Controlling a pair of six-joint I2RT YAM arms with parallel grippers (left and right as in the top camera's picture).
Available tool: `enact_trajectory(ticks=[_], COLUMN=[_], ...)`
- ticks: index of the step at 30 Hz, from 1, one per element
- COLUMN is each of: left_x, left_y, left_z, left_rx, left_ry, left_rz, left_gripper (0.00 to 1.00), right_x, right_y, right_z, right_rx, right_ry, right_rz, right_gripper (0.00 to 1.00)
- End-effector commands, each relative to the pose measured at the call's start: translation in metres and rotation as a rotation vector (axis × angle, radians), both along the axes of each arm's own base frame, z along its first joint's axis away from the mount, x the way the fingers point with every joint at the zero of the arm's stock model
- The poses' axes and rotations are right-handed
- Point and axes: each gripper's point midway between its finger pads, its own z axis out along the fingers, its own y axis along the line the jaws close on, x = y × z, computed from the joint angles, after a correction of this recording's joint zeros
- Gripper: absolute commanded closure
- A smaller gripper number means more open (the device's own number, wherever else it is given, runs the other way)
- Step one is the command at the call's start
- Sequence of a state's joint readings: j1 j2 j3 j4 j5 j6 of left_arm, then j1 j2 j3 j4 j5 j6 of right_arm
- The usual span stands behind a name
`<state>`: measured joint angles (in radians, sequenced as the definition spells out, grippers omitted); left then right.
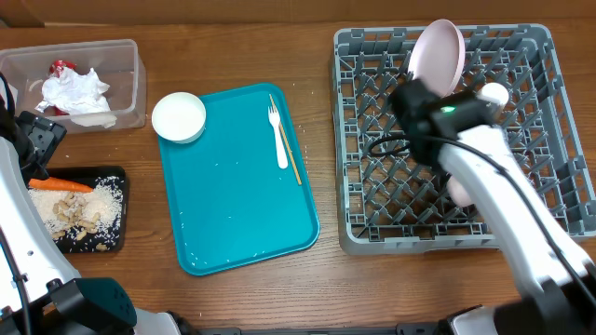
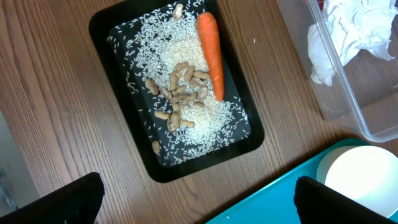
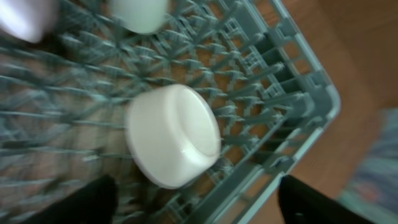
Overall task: Sort waste into correct bins and load items into the dishwasher rack
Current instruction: 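Lower the pink bowl into the rack and release it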
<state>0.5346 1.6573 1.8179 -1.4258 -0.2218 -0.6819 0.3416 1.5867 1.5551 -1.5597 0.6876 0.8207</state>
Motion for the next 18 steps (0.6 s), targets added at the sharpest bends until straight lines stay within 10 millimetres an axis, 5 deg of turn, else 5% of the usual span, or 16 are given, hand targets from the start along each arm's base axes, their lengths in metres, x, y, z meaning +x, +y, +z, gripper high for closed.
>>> enact_trajectory(ticks=[1,5,10,12,18], left_x=[-0.002,-0.002,-0.002,-0.002,-0.002], left_y=[0.003,0.003,0.003,0.003,0.003], left_z=[-0.003,-0.003,-0.003,-0.003,-0.003], left_rx=[0.009,0.009,0.009,0.009,0.009], left_ry=[0.016,0.016,0.016,0.016,0.016], left_rz=[0.019,0.019,0.019,0.019,0.019], left_gripper=[0.00,0.00,0.00,0.00,0.00], right_x=[0.003,0.004,-0.005,-0.010,-0.016], right_y=[0.010,-0.014,-0.050,-0.062,-0.065], right_z=[0.045,0.049,0.016,0.001,-0.057], right_rx=[0.168,0.222,0.338,0.359,0.460], right_ry=[-0.094,-0.116,-0.050,-0.018,0.052], right_rz=[0.112,0.061,-0.112,-0.168,-0.227], right_gripper=[0.07,0.18,0.66,0.76,0.83])
